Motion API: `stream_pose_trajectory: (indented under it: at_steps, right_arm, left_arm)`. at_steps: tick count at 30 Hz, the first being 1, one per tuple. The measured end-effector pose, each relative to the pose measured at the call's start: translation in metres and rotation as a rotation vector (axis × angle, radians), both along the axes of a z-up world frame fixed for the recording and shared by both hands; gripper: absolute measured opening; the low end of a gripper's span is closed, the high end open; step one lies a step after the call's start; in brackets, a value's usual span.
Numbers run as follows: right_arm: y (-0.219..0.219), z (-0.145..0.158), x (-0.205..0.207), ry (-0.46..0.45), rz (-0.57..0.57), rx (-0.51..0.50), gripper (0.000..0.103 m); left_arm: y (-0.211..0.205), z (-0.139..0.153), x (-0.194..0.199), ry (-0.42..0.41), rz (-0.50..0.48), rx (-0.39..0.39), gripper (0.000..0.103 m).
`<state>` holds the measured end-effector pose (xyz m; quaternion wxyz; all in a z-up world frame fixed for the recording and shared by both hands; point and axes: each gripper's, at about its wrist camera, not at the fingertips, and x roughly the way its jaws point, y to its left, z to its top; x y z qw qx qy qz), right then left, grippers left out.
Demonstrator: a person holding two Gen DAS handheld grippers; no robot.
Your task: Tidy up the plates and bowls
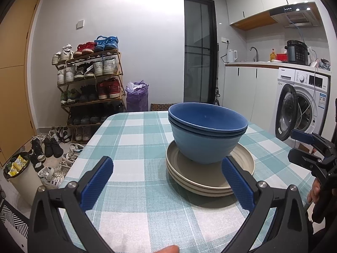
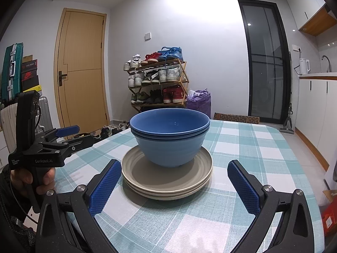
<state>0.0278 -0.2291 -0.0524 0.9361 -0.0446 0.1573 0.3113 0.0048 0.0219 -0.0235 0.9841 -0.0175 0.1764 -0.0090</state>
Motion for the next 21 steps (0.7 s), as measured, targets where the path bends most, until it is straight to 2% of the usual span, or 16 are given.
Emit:
stream_pose_trajectory:
  at_steps: [21]
  right_arm:
    - [-0.0019,-0.0012,0.0002,0.002,0.002,0.000,0.102]
  left_arm:
    - [0.0008,0.0006,-0.0011,0.004,0.007,-0.002,0.103]
